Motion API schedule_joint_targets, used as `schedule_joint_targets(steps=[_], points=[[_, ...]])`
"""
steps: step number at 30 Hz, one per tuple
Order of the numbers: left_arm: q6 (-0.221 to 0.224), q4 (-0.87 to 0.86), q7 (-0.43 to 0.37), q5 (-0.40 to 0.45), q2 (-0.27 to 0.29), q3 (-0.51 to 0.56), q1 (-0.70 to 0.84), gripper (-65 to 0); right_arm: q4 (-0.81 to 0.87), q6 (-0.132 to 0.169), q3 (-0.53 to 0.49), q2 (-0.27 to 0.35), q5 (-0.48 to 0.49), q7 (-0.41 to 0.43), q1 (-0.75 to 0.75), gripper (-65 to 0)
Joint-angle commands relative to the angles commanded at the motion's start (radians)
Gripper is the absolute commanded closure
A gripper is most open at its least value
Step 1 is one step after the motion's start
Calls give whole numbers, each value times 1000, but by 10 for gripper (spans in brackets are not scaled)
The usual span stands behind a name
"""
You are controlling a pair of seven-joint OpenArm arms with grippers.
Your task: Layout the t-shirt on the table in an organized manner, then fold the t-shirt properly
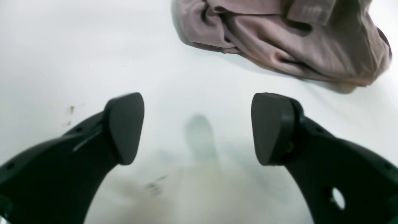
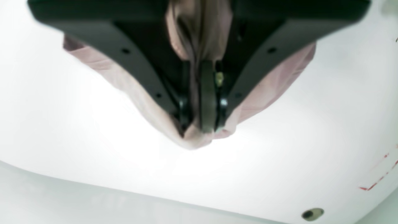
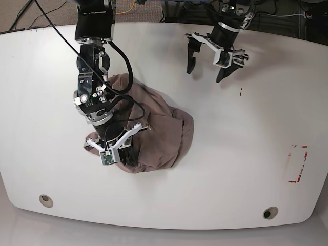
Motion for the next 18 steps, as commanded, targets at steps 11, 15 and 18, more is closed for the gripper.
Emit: schedule_joint_targets(steps=[11,15,18], points=[[-2,-60,163,-2,66,141,-146,-517,26,0,-66,-17,-5,0,35,0],[-37,-115,183,-2,103,164,-172,-517,26,0,-77,-18,-5,0,49,0],[-86,-144,186,-2,110,166,-193,-517,25,0,-77,-43,-5,0,57,0]])
